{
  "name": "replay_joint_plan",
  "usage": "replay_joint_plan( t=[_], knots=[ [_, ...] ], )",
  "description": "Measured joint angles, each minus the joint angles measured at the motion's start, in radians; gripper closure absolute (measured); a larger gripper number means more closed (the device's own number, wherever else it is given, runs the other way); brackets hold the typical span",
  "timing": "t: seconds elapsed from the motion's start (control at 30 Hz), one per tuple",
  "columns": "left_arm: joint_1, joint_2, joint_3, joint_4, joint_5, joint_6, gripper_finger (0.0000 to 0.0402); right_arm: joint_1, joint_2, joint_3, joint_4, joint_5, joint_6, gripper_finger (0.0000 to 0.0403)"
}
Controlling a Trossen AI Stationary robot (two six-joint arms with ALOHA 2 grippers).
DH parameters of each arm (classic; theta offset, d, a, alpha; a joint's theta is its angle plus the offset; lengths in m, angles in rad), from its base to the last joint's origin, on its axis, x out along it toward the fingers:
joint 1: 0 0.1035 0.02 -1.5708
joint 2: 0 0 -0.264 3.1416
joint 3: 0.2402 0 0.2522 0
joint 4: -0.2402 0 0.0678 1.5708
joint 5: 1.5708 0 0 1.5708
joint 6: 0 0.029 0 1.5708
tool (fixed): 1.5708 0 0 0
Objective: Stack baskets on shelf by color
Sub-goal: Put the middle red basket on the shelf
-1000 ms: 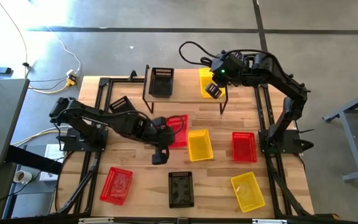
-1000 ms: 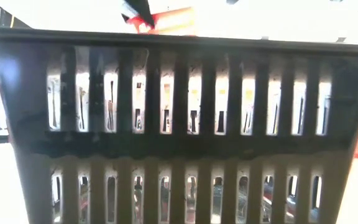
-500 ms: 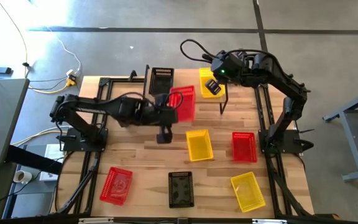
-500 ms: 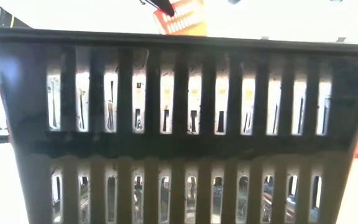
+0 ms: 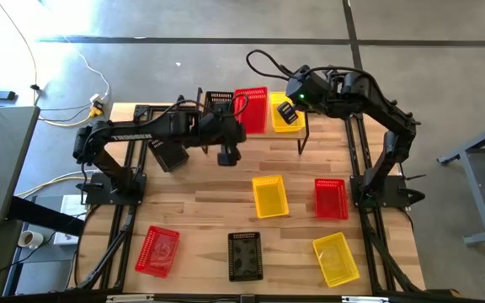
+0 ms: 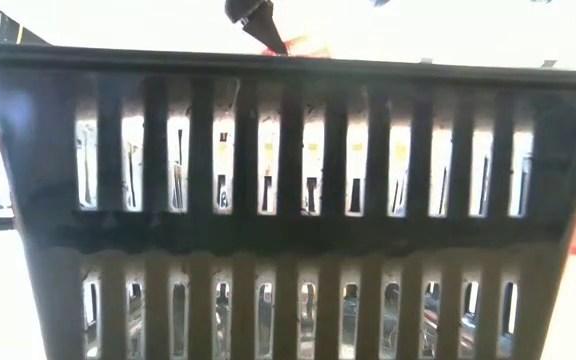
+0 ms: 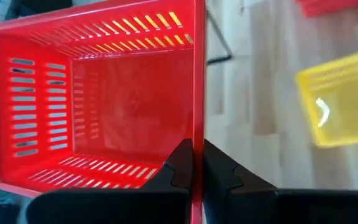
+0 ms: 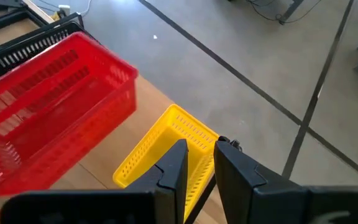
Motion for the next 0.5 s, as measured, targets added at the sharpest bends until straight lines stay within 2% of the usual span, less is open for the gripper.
replay_joint_plan(
  t=[0.27, 0.5],
  knots=[
    [0.074, 0.053, 0.001, 0.019, 0.027, 0.048, 0.0401, 0.000, 0.000, 0.000, 0.000, 0.000, 0.018, 0.0336],
    [0.080, 0.095, 0.001, 0.067, 0.043, 0.049, 0.0401, 0.000, 0.000, 0.000, 0.000, 0.000, 0.027, 0.0336]
  ],
)
